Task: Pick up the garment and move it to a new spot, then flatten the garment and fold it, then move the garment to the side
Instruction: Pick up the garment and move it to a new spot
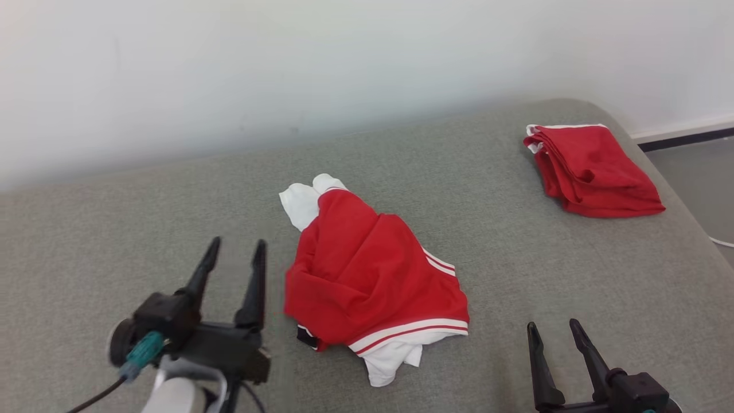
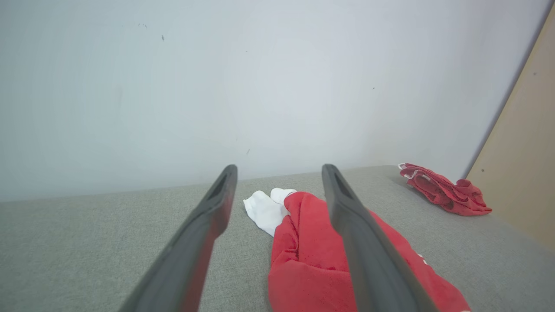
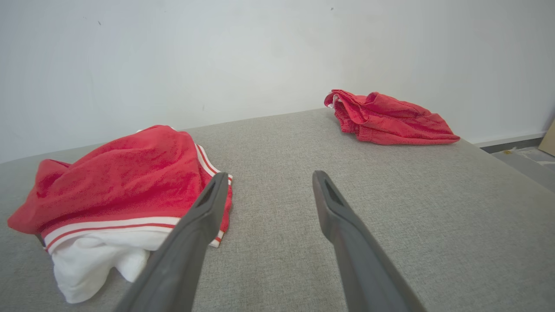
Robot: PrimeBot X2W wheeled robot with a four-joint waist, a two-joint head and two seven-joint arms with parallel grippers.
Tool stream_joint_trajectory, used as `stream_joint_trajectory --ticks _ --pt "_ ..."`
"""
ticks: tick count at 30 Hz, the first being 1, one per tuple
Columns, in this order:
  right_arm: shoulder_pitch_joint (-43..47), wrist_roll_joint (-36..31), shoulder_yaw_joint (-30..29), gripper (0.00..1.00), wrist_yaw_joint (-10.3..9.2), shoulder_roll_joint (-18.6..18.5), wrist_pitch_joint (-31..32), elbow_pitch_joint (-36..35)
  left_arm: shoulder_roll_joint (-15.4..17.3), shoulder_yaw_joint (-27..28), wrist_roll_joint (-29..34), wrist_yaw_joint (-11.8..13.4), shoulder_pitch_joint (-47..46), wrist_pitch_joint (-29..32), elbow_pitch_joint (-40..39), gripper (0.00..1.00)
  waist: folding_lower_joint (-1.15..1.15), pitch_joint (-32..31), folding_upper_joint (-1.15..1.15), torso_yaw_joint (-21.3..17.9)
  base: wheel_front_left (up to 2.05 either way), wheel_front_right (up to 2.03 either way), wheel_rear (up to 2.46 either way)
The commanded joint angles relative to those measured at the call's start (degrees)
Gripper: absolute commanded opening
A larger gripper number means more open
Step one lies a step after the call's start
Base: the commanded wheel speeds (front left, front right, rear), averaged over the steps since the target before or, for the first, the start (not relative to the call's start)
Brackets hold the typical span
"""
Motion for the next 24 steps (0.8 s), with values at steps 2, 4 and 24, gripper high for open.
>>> stream_joint_trajectory --ticks 2,4,24 --pt "0.19 0.41 -0.04 1.00 -0.12 0.14 -0.01 -0.41 1.29 2.08 2.63 0.66 3.00 -0.14 -2.77 1.00 0.00 -0.50 0.00 1.26 0.00 0.00 0.00" --pt "0.24 0.50 -0.03 1.00 -0.12 0.16 -0.01 -0.73 2.22 3.96 4.92 1.11 5.62 -0.15 -5.17 1.00 0.00 -0.51 0.00 1.97 0.00 0.00 0.00" --pt "1.29 1.50 1.17 1.00 -0.12 0.14 -0.01 -2.35 -3.37 18.19 17.10 -0.88 23.35 -0.17 -13.90 1.00 0.00 -0.56 0.00 6.00 0.00 0.00 0.00"
